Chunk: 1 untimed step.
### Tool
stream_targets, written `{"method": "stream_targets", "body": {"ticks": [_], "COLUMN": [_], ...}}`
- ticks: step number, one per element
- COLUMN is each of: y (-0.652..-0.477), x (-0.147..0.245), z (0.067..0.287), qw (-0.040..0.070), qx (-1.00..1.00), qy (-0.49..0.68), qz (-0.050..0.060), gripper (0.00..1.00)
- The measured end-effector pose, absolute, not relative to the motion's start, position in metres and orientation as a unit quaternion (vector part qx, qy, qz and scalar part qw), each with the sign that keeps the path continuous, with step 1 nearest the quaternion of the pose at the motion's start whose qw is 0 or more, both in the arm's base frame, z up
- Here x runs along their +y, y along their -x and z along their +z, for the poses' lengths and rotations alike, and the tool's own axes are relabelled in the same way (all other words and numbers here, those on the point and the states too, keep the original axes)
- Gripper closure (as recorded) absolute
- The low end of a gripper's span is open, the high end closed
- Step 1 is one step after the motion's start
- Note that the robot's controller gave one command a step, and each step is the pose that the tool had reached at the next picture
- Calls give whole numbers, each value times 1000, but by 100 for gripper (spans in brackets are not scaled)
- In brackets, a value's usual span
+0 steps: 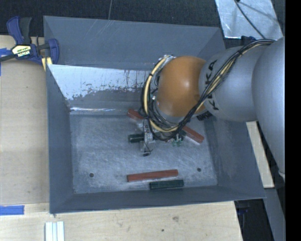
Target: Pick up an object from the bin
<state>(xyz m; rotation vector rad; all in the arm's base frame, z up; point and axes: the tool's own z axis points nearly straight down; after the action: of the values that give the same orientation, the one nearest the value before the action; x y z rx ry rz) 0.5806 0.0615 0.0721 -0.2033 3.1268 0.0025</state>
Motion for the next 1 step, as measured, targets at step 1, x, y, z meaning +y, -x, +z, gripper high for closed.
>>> {"method": "stream_targets", "body": {"ticks": [1], "y": [-580], "x": [61], "z": [75], "qw": [2], "qx": [998], "qy": [65], "qz": [1], "gripper": [100]}}
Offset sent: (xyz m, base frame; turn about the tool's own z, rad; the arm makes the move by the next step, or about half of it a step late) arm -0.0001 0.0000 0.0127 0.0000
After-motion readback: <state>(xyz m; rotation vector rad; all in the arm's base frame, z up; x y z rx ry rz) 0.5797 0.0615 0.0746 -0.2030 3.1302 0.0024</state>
